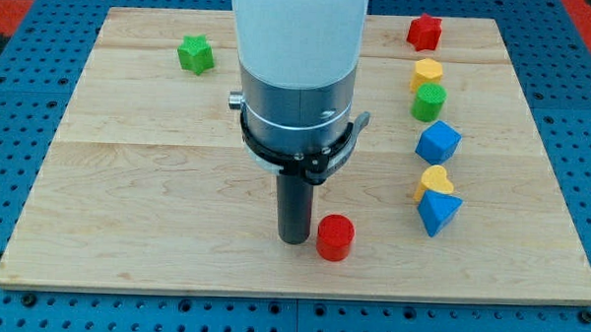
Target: Place the red circle below the blue triangle
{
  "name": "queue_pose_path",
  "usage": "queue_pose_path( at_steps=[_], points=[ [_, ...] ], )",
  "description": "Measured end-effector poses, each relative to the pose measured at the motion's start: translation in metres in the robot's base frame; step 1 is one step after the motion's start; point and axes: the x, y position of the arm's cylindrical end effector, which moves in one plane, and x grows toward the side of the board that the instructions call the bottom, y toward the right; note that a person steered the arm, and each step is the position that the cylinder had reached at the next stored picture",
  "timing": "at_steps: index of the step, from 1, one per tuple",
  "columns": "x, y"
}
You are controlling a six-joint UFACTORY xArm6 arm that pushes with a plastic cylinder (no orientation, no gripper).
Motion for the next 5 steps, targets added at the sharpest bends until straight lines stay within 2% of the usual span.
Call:
queue_pose_path(
  at_steps=[2,3,5],
  points=[
    [0.0,0.087],
    [0.027,0.076],
    [0.038,0.137]
  ],
)
